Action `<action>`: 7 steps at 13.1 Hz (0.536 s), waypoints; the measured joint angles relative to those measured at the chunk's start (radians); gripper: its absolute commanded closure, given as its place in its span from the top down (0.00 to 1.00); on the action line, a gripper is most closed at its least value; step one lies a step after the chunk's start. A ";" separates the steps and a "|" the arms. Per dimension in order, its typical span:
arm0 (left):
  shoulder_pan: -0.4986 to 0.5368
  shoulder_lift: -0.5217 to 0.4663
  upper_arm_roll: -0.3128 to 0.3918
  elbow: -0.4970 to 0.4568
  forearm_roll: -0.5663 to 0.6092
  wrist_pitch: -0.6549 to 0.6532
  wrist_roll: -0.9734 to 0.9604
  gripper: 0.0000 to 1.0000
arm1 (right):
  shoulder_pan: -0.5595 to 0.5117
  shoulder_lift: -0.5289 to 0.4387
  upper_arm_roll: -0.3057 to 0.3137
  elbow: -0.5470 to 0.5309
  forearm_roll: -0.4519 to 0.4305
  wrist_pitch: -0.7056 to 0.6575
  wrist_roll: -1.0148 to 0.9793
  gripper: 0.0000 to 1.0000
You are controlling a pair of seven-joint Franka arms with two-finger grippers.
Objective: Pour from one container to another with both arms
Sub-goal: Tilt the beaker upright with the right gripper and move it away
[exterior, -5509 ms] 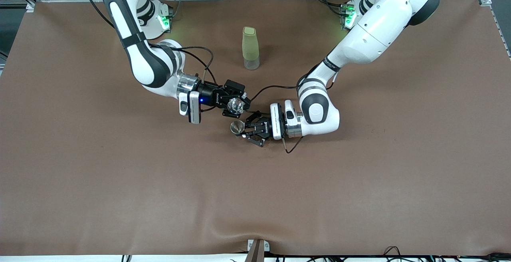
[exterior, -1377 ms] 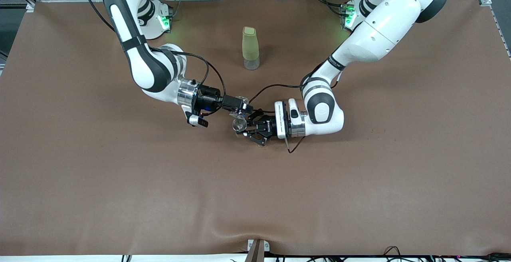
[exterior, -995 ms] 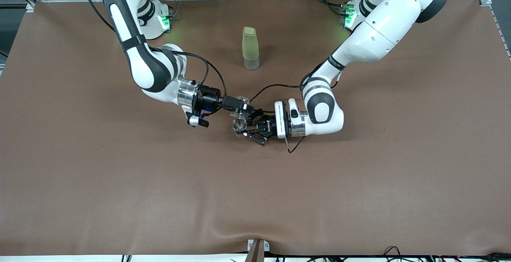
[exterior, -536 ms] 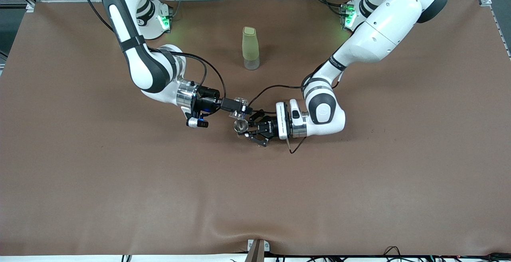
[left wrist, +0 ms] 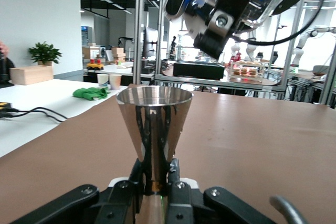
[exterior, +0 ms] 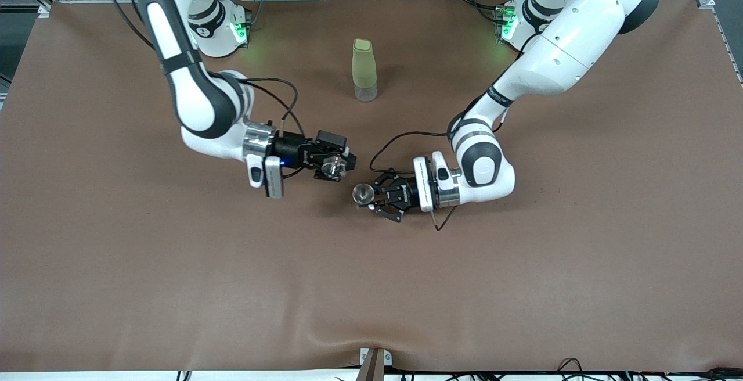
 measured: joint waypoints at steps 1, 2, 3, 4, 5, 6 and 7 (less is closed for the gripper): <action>0.017 0.000 0.001 0.000 0.002 -0.002 0.000 0.00 | -0.024 -0.006 -0.001 0.000 -0.036 -0.021 -0.077 0.00; 0.038 0.000 0.002 -0.001 0.009 -0.013 0.000 0.00 | -0.054 -0.009 -0.002 -0.001 -0.073 -0.051 -0.153 0.00; 0.064 0.000 0.003 -0.003 0.030 -0.030 0.000 0.00 | -0.086 -0.009 -0.003 -0.002 -0.115 -0.082 -0.225 0.00; 0.098 0.000 0.004 -0.006 0.075 -0.047 -0.004 0.00 | -0.126 -0.008 -0.004 -0.005 -0.162 -0.118 -0.300 0.00; 0.135 0.000 0.005 -0.009 0.126 -0.063 -0.016 0.00 | -0.168 -0.008 -0.004 -0.009 -0.210 -0.156 -0.370 0.00; 0.178 0.000 0.007 -0.013 0.179 -0.089 -0.028 0.00 | -0.214 -0.007 -0.005 -0.012 -0.259 -0.201 -0.437 0.00; 0.221 0.001 0.009 -0.019 0.229 -0.129 -0.034 0.00 | -0.262 -0.007 -0.006 -0.015 -0.311 -0.250 -0.503 0.00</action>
